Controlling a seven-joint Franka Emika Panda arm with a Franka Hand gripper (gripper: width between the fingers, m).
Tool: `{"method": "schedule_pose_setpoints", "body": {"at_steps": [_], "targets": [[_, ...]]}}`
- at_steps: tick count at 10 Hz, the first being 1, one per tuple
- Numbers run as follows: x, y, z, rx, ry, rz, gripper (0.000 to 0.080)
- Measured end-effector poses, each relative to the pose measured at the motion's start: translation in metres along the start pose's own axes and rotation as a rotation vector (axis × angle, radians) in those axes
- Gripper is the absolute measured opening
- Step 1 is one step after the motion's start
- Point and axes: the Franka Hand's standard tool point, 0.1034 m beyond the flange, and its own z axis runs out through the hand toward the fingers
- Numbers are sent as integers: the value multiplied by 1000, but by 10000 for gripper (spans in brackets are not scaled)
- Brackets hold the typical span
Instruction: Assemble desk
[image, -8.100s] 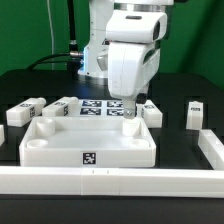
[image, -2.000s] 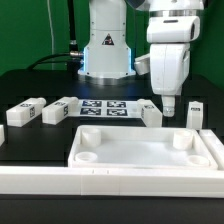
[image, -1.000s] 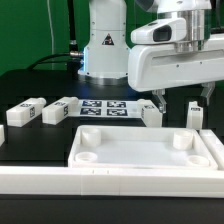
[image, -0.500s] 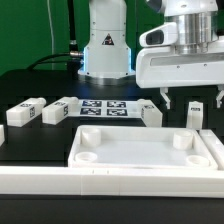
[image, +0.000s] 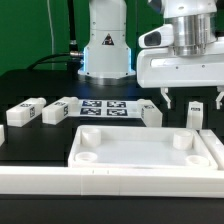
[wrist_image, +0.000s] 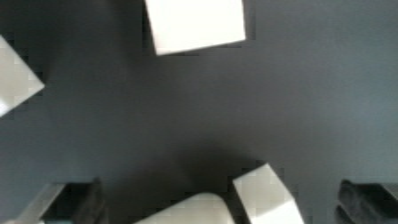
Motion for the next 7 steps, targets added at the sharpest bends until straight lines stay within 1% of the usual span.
{"method": "schedule_pose_setpoints", "body": {"at_steps": [1,2,4,5,6,7], "targets": [[-10,1,4,-6,-5,-22,649],[-17,4,8,-10,-3,-47,649],[-18,5,8,-17,-18,-55,649],[-18,8,9,-25,-42,-66,649],[-20,14,8,-51,-135,-89,649],[-16,15,7,-60,-192,-96,649]]}}
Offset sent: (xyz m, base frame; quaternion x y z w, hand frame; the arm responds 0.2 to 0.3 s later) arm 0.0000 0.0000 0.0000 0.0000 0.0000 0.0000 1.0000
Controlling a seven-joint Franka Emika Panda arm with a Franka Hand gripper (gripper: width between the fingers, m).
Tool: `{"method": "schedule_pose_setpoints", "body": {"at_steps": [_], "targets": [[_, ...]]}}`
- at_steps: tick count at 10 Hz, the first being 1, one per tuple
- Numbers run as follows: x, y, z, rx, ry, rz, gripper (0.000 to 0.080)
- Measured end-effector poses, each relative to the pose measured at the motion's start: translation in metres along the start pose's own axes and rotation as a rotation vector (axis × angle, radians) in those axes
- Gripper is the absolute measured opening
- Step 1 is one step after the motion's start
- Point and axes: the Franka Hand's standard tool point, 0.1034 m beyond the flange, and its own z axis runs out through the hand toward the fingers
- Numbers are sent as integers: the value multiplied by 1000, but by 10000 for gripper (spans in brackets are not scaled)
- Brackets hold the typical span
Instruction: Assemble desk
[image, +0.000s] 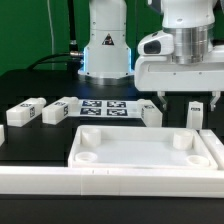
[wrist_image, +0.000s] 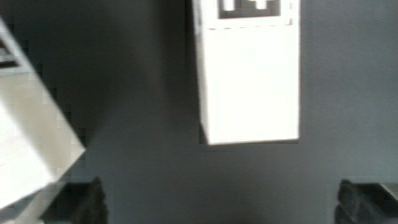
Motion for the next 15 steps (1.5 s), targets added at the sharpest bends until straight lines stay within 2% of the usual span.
{"method": "schedule_pose_setpoints", "body": {"at_steps": [1,2,3,5,8,12,15], "targets": [[0,1,2,-7,-46,-23,649],[-5,2,4,-18,-144,-60,649],[0,-4,5,-17,-171,-61,649],[-6,-13,3,-34,-325,-70,649],[-10,-9,5,-59,-511,-56,649],[-17,-11,18,-90,-740,-61,649],[-15,-9,29,-91,-771,-52,649]]}}
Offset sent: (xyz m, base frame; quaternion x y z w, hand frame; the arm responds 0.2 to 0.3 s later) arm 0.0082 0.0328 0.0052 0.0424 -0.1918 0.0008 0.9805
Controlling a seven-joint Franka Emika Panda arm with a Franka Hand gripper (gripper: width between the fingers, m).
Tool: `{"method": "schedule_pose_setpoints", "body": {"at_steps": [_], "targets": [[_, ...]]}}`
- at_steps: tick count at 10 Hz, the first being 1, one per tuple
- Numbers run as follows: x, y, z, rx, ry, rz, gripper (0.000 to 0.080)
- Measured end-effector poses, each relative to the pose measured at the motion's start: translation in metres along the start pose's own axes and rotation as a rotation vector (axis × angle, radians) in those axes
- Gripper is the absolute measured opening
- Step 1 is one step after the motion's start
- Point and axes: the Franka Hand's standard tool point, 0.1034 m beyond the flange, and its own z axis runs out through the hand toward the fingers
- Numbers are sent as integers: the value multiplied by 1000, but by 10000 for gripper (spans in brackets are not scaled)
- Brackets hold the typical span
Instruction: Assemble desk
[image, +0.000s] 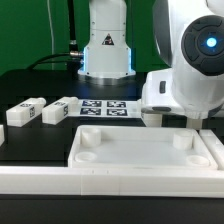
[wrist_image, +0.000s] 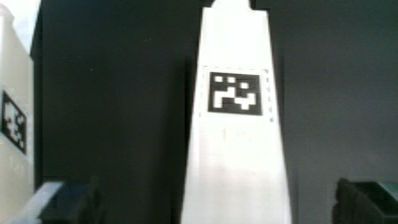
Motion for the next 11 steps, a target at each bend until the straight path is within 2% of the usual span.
{"method": "schedule_pose_setpoints", "body": {"at_steps": [4,6,7,8,10,11], "targets": [[4,2,12,-4,-22,12,649],[4,2,12,-4,-22,11,391],[4,2,12,-4,-21,11,391],[4,1,11,-4,-21,10,289],[3,1,10,-5,-19,8,289],[0,1,5,-8,-15,-10,289]]}}
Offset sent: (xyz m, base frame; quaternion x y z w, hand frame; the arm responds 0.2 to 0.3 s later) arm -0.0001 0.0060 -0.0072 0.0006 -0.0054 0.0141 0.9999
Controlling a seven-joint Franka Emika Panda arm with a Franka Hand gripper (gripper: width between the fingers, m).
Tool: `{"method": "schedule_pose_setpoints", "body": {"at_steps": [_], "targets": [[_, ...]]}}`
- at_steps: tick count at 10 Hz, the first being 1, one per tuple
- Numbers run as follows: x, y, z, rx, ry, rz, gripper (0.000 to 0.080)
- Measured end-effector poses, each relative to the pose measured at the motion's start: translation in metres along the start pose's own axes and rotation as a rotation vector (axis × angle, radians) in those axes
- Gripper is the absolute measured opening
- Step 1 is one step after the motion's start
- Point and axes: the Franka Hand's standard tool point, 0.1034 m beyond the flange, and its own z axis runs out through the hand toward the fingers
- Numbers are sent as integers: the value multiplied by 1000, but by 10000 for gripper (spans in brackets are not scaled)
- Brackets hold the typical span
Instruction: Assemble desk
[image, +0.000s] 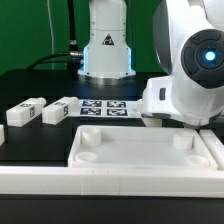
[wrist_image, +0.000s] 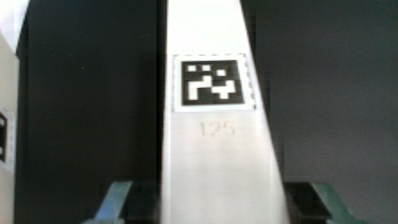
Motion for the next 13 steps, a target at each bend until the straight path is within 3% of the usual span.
{"method": "schedule_pose_setpoints", "body": {"at_steps": [3,4,7,9,13], "targets": [[-27,8,-41,3,6,-109,289],[-30,10,-57,-18,29,-152,291],[-25,8,-61,-14,77,-163,291],[-18,6,-70,-5,190,-167,291],[-31,23,-134,18,402,-230,291]]}}
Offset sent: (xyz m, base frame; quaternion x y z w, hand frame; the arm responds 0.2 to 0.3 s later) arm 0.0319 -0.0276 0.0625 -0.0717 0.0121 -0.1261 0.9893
